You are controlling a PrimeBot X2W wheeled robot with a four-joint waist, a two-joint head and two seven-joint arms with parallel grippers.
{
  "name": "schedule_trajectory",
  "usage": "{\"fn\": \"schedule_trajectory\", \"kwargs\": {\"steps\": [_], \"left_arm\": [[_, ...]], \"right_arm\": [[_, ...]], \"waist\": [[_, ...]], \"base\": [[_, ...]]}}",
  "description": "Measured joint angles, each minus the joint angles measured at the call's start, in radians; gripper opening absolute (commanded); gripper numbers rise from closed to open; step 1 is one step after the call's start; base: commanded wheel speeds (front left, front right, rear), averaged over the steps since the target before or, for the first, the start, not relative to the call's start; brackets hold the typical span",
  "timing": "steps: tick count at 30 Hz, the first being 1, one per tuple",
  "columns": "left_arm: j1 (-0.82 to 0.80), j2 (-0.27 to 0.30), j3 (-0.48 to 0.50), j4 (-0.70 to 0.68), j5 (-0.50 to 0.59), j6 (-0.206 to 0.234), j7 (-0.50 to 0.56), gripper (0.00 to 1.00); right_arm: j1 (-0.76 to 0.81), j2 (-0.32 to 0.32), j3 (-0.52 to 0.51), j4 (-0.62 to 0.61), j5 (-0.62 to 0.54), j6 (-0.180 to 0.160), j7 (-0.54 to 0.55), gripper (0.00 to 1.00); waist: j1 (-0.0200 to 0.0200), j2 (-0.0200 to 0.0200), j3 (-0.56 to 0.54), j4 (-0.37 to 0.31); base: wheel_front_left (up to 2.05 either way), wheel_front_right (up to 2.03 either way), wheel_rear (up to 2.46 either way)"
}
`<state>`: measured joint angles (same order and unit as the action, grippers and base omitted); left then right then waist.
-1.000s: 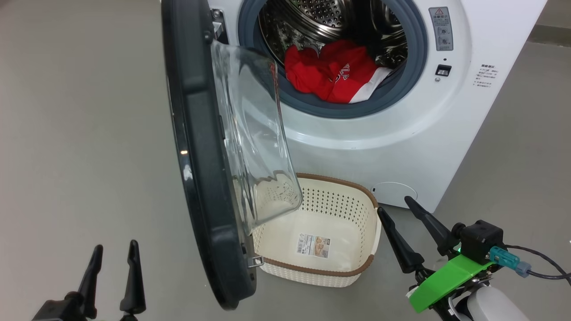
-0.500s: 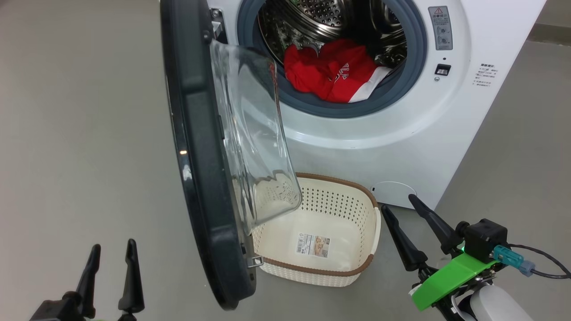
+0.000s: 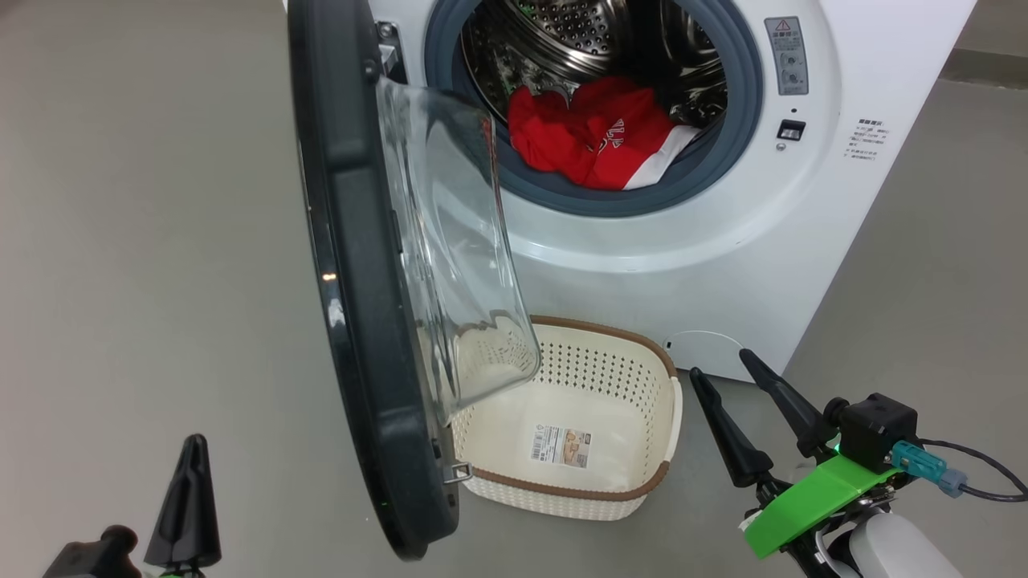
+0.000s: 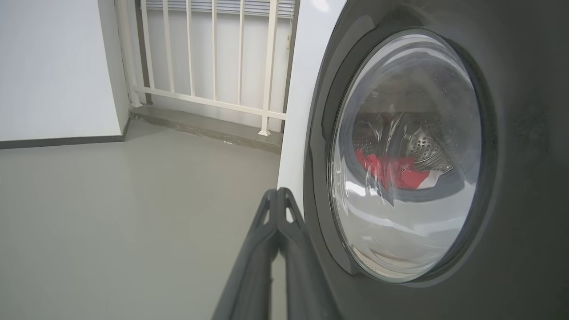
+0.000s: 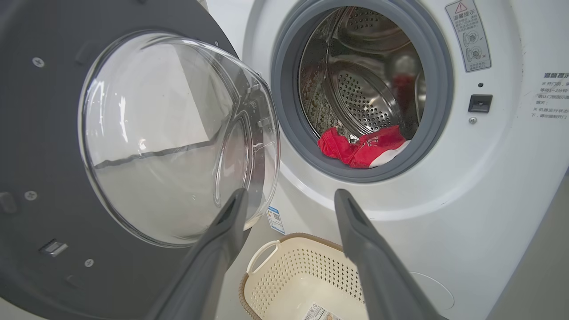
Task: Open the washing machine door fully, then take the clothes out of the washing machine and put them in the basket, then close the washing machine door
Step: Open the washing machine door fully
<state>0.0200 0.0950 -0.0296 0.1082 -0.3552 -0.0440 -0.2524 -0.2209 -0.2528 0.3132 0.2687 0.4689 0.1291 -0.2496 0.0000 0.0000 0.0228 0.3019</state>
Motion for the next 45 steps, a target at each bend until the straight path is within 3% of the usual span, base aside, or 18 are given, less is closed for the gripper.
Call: {"fn": "schedule_trajectory", "kwargs": {"steps": [15, 19, 20, 24, 33, 45], "left_arm": [[-0.041, 0.043, 0.042, -0.171, 0.029, 0.014, 0.000, 0.00], [-0.095, 0.048, 0.023, -0.342, 0.071, 0.023, 0.000, 0.00], [-0.123, 0.048, -0.030, -0.476, 0.094, 0.025, 0.022, 0.00], [-0.152, 0.042, -0.096, -0.566, 0.099, 0.021, 0.056, 0.00], [-0.169, 0.018, -0.250, -0.587, 0.115, -0.010, 0.127, 0.00], [-0.097, -0.005, -0.417, -0.496, 0.105, -0.023, 0.160, 0.00]], "right_arm": [[0.020, 0.001, -0.001, 0.005, 0.000, 0.000, 0.000, 1.00], [0.020, 0.001, -0.002, 0.006, 0.000, 0.000, 0.000, 1.00], [0.020, 0.002, -0.002, 0.007, 0.002, 0.000, 0.000, 1.00], [0.020, 0.004, -0.003, 0.007, 0.002, 0.000, 0.000, 1.00], [0.020, 0.008, -0.003, 0.007, 0.002, 0.000, 0.000, 1.00], [0.020, 0.010, -0.005, 0.006, 0.004, 0.000, 0.000, 1.00]], "waist": [[0.0000, 0.0000, -0.010, -0.003], [0.0000, 0.0000, -0.009, -0.005], [0.0000, 0.0000, -0.009, -0.007], [0.0000, 0.0000, -0.005, -0.011], [0.0000, 0.0000, 0.001, -0.022], [0.0000, 0.0000, 0.007, -0.032]], "base": [[0.00, 0.00, 0.00], [0.00, 0.00, 0.00], [0.00, 0.00, 0.00], [0.00, 0.00, 0.00], [0.00, 0.00, 0.00], [0.00, 0.00, 0.00]]}}
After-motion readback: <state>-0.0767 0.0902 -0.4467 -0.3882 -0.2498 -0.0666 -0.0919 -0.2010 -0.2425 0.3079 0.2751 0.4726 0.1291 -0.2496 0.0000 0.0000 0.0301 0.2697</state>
